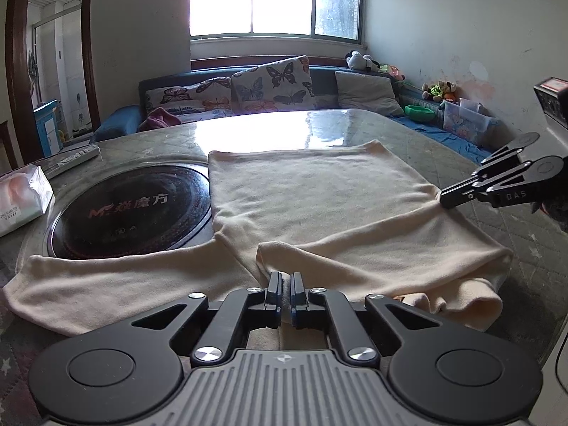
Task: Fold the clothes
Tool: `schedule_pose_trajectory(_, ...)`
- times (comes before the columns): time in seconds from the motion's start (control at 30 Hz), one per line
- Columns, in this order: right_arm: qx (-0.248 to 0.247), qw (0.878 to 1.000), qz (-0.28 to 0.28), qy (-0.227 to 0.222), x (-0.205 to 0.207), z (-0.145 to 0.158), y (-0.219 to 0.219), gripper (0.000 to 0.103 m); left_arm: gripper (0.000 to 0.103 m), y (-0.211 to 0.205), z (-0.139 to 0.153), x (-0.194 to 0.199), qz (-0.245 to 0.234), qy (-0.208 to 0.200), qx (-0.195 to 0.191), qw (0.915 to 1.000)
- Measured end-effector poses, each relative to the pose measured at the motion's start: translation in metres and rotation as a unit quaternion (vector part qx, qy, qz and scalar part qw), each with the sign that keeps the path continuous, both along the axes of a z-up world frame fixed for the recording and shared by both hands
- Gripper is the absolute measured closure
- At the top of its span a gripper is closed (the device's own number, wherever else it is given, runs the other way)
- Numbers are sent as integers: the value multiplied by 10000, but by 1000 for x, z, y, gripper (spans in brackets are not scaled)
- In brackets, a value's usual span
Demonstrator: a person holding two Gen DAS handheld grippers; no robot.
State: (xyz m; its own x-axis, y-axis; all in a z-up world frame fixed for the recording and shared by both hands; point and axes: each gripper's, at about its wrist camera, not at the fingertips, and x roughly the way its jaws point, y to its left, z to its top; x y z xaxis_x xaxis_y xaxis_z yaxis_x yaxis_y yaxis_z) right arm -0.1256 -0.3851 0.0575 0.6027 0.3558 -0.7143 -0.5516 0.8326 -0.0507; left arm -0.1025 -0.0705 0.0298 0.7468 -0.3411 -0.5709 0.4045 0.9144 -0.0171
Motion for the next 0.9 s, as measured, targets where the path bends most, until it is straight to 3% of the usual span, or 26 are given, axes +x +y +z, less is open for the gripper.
schedule_pose_trajectory(0.2, 125, 9990, -428, -39, -8, -1, -21, 102, 98, 0, -7, 8, 36, 129, 114, 9998)
schedule_pose_trajectory(0.27, 375, 9985, -403, -3, -10, 1, -23, 97, 98, 2, -7, 6, 57, 141, 132, 9998)
schedule_pose_trajectory(0.37, 347, 9992, -107, -143, -11, 4, -12, 90, 98, 6, -6, 3, 89, 151, 154, 9997)
schedule_pose_trajectory(0.43, 284, 9994, 73, -166, -8, 3, -3, 76, 97, 9, -6, 1, 110, 158, 169, 9997)
schedule_pose_trajectory(0.53, 185, 9993, 284, -149, 0, -2, 9, 73, 95, 11, -5, 0, 112, 161, 124, 9997)
schedule_pose_trajectory(0.67, -9, 9989, 468, 41, 10, -12, 16, 74, 92, 8, -7, 1, 38, 182, 153, 9997)
schedule_pose_trajectory(0.73, -51, 9987, 494, 89, 10, -13, 17, 95, 93, 4, -10, 3, -12, 172, 216, 9996)
schedule_pose_trajectory(0.9, -24, 9995, 314, 57, 4, -10, 11, 98, 101, 4, -3, 5, -14, 54, 127, 9999)
